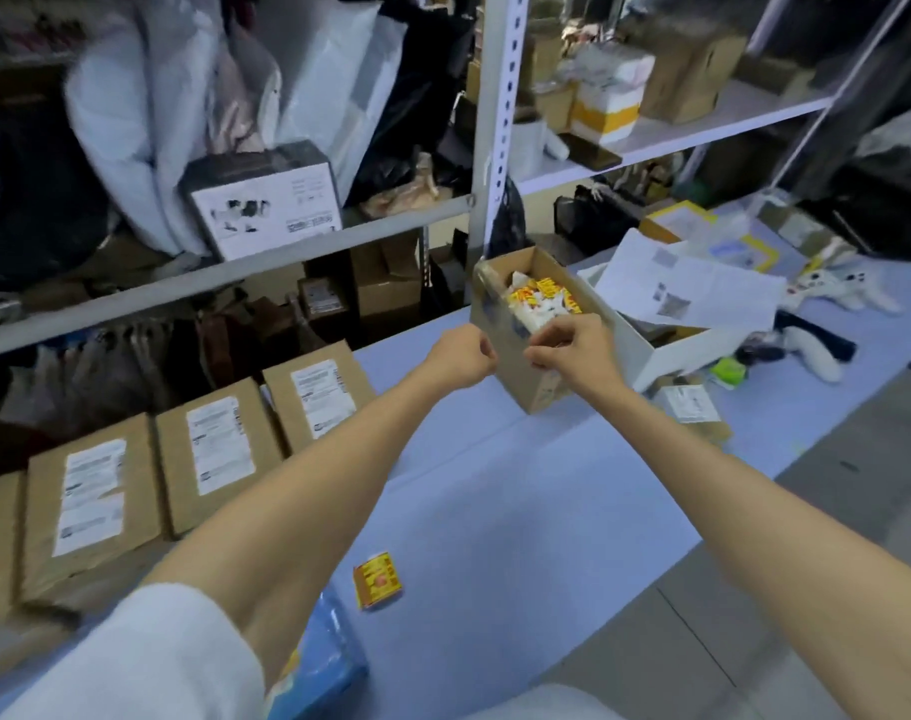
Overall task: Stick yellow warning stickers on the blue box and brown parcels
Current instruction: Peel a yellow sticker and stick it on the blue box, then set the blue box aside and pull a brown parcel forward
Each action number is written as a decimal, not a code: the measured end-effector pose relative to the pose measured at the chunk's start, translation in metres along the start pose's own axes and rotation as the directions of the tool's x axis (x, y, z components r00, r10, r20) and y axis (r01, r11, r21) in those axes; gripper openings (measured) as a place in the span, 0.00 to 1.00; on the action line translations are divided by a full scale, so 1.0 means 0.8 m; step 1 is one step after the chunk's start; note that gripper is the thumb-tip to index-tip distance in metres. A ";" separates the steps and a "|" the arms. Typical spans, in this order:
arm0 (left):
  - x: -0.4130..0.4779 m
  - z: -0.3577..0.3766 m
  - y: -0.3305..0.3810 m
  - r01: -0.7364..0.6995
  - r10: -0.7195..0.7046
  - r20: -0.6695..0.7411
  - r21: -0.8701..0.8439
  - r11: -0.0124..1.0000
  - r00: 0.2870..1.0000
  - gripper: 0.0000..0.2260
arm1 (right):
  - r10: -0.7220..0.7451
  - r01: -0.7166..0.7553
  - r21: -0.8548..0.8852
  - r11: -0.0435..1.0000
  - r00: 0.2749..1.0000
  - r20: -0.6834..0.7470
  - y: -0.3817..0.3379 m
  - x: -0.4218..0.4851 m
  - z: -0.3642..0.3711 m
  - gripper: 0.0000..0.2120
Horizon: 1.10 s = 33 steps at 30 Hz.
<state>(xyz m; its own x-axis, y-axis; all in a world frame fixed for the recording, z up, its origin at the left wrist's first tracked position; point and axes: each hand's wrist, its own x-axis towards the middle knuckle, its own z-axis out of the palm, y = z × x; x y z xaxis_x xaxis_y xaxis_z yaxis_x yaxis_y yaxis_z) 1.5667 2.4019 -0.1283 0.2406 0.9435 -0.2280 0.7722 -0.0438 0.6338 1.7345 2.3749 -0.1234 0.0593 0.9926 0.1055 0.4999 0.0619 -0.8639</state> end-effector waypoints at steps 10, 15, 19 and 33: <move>0.118 -0.015 0.042 -0.031 0.034 -0.034 0.094 0.995 0.999 0.06 | 0.128 -0.145 -0.132 0.981 0.984 -0.126 0.045 0.118 -0.033 0.07; 0.152 -0.013 0.051 -0.053 0.053 -0.002 0.100 0.994 0.999 0.07 | 0.180 -0.195 -0.148 0.970 0.978 -0.109 0.061 0.149 -0.032 0.13; 0.160 -0.011 0.039 -0.037 0.036 0.006 0.098 0.995 0.999 0.07 | 0.247 -0.262 -0.099 0.960 0.959 -0.142 0.069 0.157 -0.029 0.08; -0.002 -0.072 -0.104 0.246 -0.251 -0.211 -0.052 0.968 0.945 0.07 | -0.020 0.158 -0.239 0.958 0.868 0.495 -0.052 0.075 0.123 0.10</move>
<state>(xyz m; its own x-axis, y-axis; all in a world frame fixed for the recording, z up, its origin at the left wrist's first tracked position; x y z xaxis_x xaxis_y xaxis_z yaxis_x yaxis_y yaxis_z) 1.4680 2.4229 -0.1379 -0.0911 0.9715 -0.2187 0.7758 0.2069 0.5960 1.6324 2.4417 -0.1299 -0.3866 0.9123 -0.1351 0.6947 0.1918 -0.6932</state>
